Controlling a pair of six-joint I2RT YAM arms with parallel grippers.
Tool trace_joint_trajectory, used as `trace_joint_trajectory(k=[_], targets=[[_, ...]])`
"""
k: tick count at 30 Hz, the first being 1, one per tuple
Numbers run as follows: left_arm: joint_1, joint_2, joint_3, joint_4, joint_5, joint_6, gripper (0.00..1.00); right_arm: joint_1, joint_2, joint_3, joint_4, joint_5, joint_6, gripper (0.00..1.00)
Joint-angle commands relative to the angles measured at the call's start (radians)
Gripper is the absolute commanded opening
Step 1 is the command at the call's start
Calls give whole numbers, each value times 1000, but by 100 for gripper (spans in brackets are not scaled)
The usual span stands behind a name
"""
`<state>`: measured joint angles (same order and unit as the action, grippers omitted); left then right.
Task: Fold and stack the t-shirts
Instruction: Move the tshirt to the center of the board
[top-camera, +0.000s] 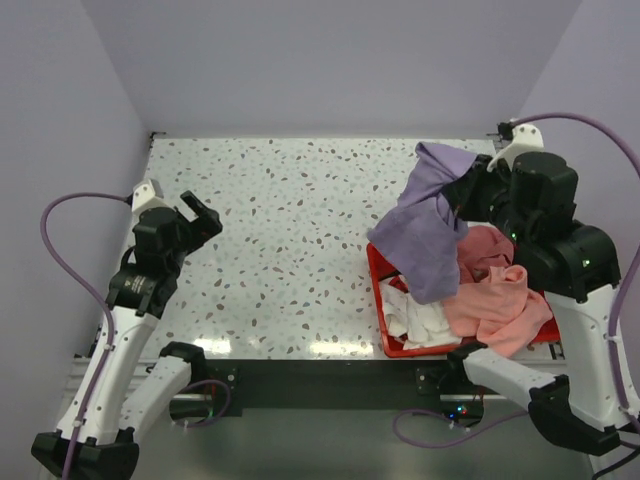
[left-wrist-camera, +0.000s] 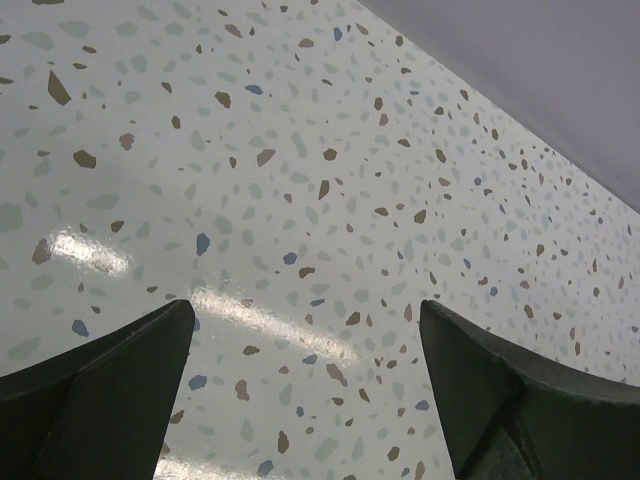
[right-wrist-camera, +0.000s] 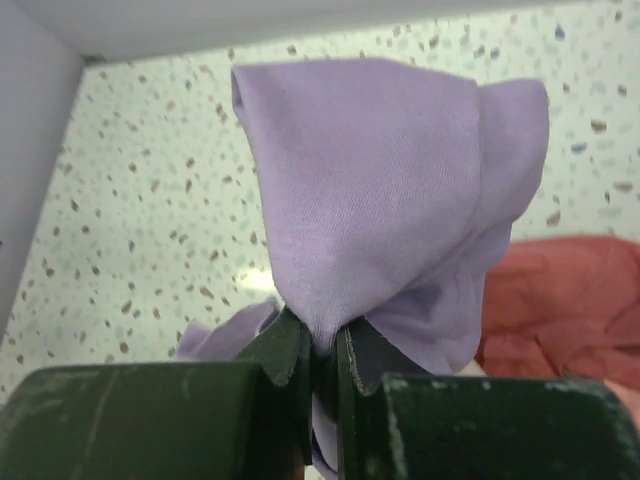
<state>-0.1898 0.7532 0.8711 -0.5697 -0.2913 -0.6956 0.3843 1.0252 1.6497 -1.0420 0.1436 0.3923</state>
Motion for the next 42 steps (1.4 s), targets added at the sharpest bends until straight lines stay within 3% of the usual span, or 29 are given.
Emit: trace_joint_trajectory(k=[1, 8, 12, 15, 22, 25, 28, 30, 31, 32, 35, 39, 42], targets=[[7, 5, 6, 42, 47, -5, 100, 1, 67, 169, 112, 1, -44, 0], [7, 15, -18, 77, 113, -5, 100, 1, 303, 470, 167, -174, -46, 0], [7, 14, -20, 67, 109, -10, 100, 21, 433, 522, 267, -461, 20, 0], [7, 6, -24, 62, 121, -12, 100, 147, 530, 561, 307, -441, 19, 0], [7, -23, 2, -5, 96, 5, 100, 269, 702, 595, 399, -496, 16, 0], [7, -35, 9, -33, 81, 5, 100, 268, 756, 538, 386, -475, -39, 14], [7, -35, 8, -56, 63, 1, 100, 230, 840, 484, 346, -342, -159, 26], [7, -31, -1, -61, 60, -2, 100, 176, 904, 466, 349, -399, -165, 38], [7, -20, -6, -64, 58, -10, 100, 116, 982, 469, 343, -409, -161, 59], [7, -15, -10, -64, 60, -18, 100, 90, 1022, 485, 324, -414, -149, 99], [7, 12, -40, -58, 78, -28, 100, 67, 1121, 597, 169, -314, -217, 99], [7, 49, -107, -50, 112, -48, 100, 108, 982, 368, 269, -302, -234, 99], [7, 69, -179, -36, 139, -80, 100, 203, 850, 195, 336, -196, -257, 99]])
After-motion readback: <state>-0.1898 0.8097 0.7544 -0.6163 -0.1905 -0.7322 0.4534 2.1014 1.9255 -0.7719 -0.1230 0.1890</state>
